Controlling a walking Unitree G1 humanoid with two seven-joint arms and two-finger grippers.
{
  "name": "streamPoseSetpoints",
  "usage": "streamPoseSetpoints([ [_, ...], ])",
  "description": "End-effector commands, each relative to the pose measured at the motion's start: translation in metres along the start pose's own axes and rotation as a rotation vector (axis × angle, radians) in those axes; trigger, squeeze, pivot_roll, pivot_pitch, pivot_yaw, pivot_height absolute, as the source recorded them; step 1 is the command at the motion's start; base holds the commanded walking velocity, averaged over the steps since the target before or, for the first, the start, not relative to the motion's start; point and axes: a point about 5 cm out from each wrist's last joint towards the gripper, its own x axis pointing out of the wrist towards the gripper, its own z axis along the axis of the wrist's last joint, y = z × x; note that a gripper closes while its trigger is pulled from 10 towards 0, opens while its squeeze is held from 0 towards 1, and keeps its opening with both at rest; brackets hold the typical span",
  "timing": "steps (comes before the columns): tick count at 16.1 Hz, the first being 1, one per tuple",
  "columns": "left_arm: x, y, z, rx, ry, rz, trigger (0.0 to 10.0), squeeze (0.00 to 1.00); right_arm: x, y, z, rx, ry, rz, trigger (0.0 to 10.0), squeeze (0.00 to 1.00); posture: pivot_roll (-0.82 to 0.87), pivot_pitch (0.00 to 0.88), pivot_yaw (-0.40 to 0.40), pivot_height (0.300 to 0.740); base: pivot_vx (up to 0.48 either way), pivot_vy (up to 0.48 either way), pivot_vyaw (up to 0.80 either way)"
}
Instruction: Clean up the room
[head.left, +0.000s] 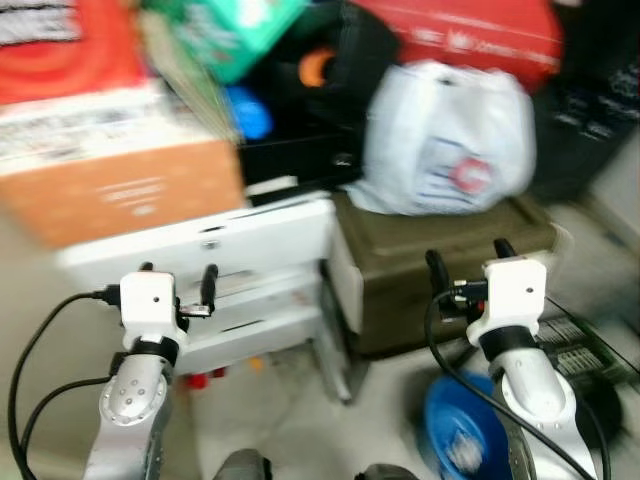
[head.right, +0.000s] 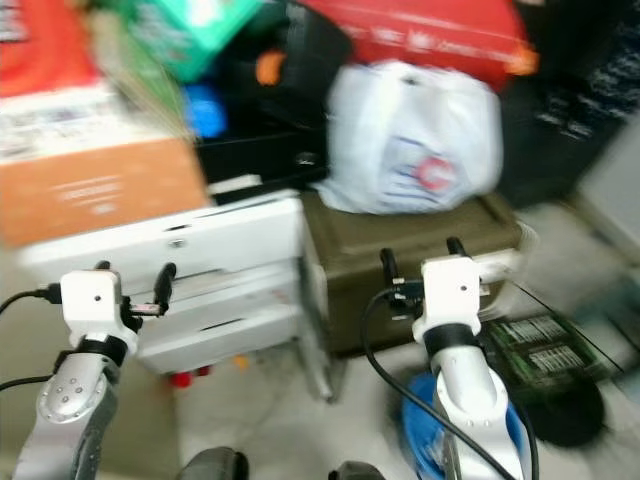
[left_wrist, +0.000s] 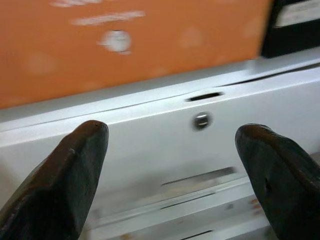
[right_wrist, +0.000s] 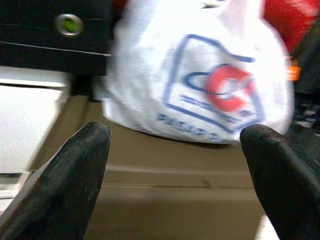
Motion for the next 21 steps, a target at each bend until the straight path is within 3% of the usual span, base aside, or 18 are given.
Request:
streamPoseSetpoints([
  [1, -0.0007, -0.0029, 0.0017, 0.000, -0.005, -0.005, 10.0, 0.00, -0.0028, -0.0042, -0.0007, -0.005, 0.008, -0.010, 10.0, 0.00, -0.09, 0.088, -0.018, 0.740, 0.000, 0.000, 0.80],
  [7, 0.0038, -0.0017, 0.0031, 0.032, -0.013, 0.009, 10.0, 0.00, 0.0012, -0.0044, -0.0019, -0.002, 0.009, -0.001, 10.0, 0.00, -0.08, 0.089, -0.025, 0.740, 0.000, 0.000, 0.21],
  [15, 0.0039, -0.0035, 0.0017, 0.053, -0.004, -0.022, 10.0, 0.00, 0.0010, -0.0024, -0.0028, -0.001, 0.009, 0.006, 10.0, 0.00, -0.08, 0.086, -0.023, 0.740, 0.000, 0.000, 0.76],
  [21, 0.0015, -0.0092, 0.0022, 0.037, -0.003, -0.091, 10.0, 0.00, -0.0008, -0.0020, -0.0050, 0.008, 0.025, 0.002, 10.0, 0.00, -0.08, 0.099, -0.020, 0.740, 0.000, 0.000, 0.00],
])
